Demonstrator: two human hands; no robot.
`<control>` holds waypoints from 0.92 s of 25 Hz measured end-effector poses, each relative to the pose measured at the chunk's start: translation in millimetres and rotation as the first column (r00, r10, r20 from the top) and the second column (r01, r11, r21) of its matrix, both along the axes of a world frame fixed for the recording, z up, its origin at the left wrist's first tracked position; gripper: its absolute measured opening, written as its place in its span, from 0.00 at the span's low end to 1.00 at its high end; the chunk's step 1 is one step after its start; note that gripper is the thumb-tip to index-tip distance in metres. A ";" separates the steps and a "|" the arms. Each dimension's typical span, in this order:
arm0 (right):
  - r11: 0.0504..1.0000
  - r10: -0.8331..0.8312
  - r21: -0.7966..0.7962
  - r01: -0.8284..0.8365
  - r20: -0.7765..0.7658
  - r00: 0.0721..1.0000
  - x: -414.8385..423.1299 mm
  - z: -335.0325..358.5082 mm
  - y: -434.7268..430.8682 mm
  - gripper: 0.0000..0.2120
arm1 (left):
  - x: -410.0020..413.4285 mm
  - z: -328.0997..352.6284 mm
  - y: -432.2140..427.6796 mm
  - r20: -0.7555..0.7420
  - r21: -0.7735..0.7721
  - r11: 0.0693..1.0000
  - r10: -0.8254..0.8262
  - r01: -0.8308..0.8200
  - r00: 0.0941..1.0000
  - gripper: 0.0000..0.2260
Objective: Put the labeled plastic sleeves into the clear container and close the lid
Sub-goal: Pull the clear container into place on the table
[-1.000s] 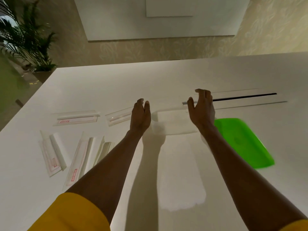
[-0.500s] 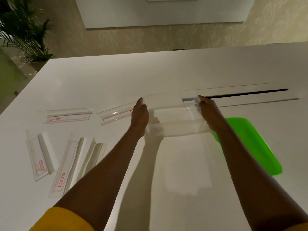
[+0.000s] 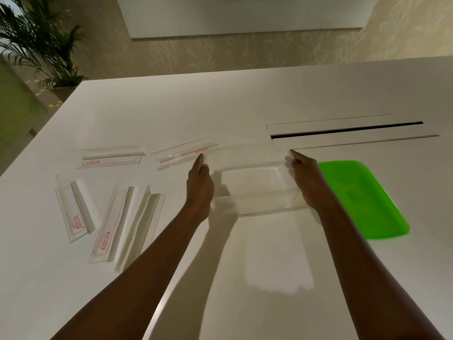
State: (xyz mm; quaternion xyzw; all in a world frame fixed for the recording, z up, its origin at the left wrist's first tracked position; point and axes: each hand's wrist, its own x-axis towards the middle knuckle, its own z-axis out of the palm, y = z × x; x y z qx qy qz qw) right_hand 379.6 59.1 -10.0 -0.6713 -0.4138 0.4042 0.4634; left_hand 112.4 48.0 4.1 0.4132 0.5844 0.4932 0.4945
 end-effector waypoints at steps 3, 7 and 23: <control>1.000 0.002 0.009 -0.002 0.008 1.000 -6.9 1.7 -26.3 0.23 | -5.8 0.3 -24.2 0.011 0.001 1.000 -0.012 0.012 1.000 0.24; 1.000 0.007 0.005 -0.007 -0.003 1.000 -7.6 2.5 -54.4 0.23 | -7.4 0.8 -54.0 0.007 0.015 1.000 -0.005 0.005 1.000 0.23; 0.983 -0.128 0.165 0.077 0.328 0.936 -24.6 40.8 -105.4 0.20 | -24.0 5.3 -95.5 -0.102 0.092 0.996 0.020 -0.011 0.995 0.22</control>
